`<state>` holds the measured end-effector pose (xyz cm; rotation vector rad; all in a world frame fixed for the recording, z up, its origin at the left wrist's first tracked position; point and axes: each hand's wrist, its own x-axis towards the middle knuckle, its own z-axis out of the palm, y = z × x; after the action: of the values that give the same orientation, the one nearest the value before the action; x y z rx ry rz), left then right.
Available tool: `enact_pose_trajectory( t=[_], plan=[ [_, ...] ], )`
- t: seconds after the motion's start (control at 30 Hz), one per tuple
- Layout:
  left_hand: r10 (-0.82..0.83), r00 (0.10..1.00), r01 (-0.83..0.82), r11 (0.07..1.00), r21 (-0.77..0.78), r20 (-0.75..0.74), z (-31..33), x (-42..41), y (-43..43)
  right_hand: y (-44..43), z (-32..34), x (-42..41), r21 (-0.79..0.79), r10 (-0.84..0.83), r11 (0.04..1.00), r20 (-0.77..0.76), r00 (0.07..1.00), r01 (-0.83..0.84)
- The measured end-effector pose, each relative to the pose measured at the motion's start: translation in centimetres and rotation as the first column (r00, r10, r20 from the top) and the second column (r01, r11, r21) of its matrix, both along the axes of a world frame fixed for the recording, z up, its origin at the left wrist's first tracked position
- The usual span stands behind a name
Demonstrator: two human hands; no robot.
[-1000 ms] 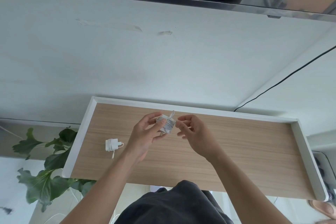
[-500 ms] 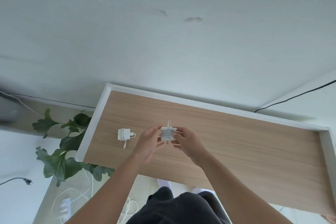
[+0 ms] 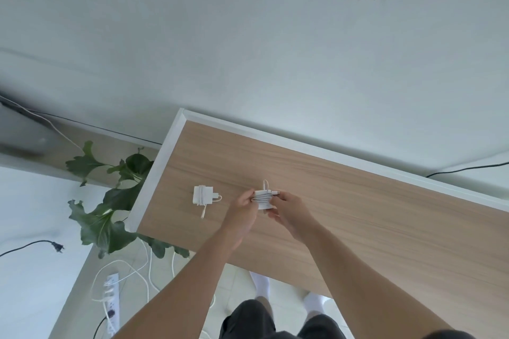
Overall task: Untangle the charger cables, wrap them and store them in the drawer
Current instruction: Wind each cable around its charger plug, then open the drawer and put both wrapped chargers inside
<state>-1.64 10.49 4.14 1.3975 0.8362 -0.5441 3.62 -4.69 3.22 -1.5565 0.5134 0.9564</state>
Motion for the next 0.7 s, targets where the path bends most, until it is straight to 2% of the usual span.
enact_pose_trajectory(
  t=[0.13,0.37,0.7],
  plan=[
    [-0.039,0.999,0.039,0.997,0.059,-0.004,-0.8,-0.1,0.0,-0.3,-1.2,0.1,-0.004,0.012,1.0,-0.008,1.0,-0.012],
    [-0.139,0.99,0.136,0.975,0.177,0.004,0.8,-1.2,-0.6,-2.6,0.0,-1.9,-0.063,0.092,0.994,0.098,0.991,-0.086],
    [-0.092,0.994,0.079,0.979,0.188,0.062,4.7,-8.4,-3.6,-12.4,1.7,-8.5,-0.1,0.032,0.995,0.181,0.983,-0.014]
  ],
)
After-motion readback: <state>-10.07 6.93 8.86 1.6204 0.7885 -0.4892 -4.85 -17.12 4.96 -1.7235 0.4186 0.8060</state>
